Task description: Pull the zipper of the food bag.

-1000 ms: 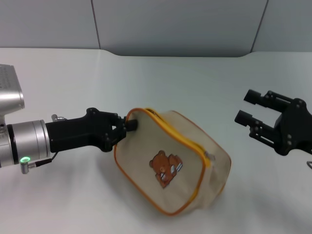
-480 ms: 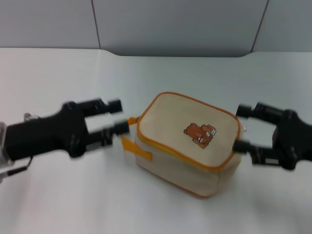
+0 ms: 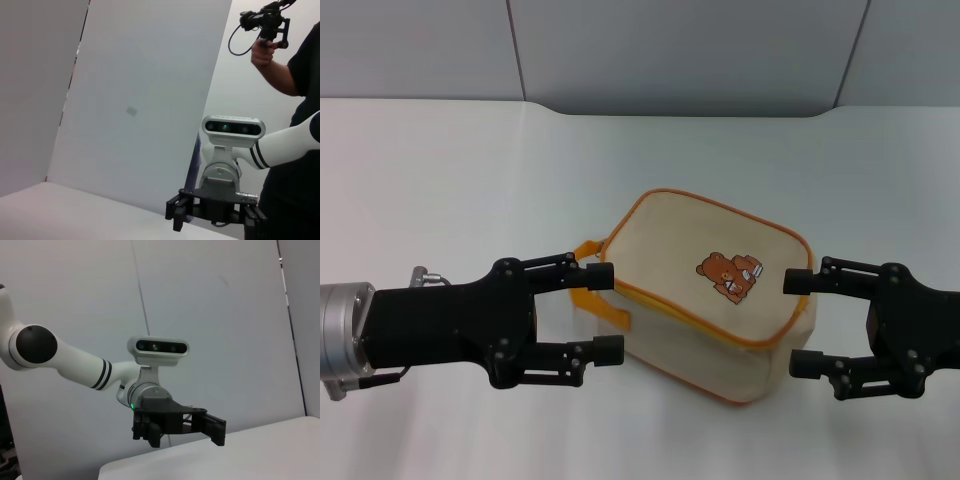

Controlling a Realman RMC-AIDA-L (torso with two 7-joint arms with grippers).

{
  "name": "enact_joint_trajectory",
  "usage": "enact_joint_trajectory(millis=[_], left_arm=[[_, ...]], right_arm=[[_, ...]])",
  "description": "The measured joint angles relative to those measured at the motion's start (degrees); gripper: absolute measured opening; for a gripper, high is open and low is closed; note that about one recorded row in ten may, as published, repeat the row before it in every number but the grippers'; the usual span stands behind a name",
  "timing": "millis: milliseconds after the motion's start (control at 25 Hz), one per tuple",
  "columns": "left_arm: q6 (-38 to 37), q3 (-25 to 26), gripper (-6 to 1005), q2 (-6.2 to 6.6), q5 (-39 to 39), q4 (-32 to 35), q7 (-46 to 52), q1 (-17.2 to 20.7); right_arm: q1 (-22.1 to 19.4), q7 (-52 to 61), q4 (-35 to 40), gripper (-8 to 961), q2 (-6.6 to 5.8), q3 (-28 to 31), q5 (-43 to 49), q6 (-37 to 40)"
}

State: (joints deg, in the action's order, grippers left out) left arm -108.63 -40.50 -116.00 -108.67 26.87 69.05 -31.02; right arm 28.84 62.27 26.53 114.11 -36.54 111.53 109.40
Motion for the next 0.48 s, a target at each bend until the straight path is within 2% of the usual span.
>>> enact_joint_trajectory(millis=[480], left_arm=[[0.1,-0.5,827,0.12,0.0,0.1,-0.1,0.0]], right_arm=[[0.6,0.3,0.0,843,-0.02,-0.1,0.0,-0.3]])
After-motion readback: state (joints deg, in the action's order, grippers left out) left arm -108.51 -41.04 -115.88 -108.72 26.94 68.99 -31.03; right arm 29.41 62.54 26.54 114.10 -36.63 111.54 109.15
